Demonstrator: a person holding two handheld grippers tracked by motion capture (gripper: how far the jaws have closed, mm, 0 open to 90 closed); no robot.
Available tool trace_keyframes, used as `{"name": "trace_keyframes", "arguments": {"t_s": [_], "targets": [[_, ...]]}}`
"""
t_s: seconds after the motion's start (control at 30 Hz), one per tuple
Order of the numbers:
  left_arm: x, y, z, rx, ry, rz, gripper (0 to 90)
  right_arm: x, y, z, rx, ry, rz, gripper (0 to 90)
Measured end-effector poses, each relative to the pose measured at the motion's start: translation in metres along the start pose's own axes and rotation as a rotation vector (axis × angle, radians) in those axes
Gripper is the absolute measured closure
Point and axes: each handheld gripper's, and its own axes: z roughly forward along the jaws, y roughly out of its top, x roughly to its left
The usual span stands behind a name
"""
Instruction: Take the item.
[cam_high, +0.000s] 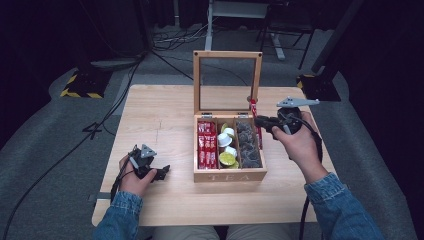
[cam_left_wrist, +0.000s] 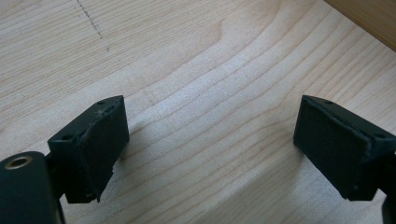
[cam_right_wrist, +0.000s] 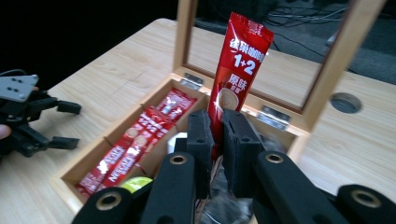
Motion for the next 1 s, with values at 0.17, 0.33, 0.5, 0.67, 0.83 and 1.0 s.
{"name": "trace_keyframes", "arguments": {"t_s": [0.17, 0.33, 0.5, 0.67, 0.83, 1.0], "targets": [[0.0, 0.0, 0.0, -0.002, 0.0, -0.001, 10.7, -0.016, -0.005, -0.011, -0.008, -0.026, 0.012, 82.1], [0.0, 0.0, 0.0, -0.002, 0.001, 0.0, 10.7, -0.029, -0.011, -0.016, -0.004, -0.051, 0.016, 82.1], [0.0, 0.0, 0.0, -0.001, 0.001, 0.0, 10.7, -0.041, -0.021, -0.017, 0.003, -0.076, 0.018, 82.1], [0.0, 0.0, 0.0, 0.0, 0.0, 0.002, 10.8, -0.055, -0.032, -0.014, 0.033, -0.104, 0.026, 82.1], [0.0, 0.0, 0.0, -0.001, -0.001, 0.001, 10.7, -0.068, -0.042, -0.011, 0.052, -0.13, 0.042, 82.1], [0.0, 0.0, 0.0, 0.0, -0.001, 0.001, 10.8, -0.078, -0.054, -0.006, 0.082, -0.151, 0.049, 82.1]]}}
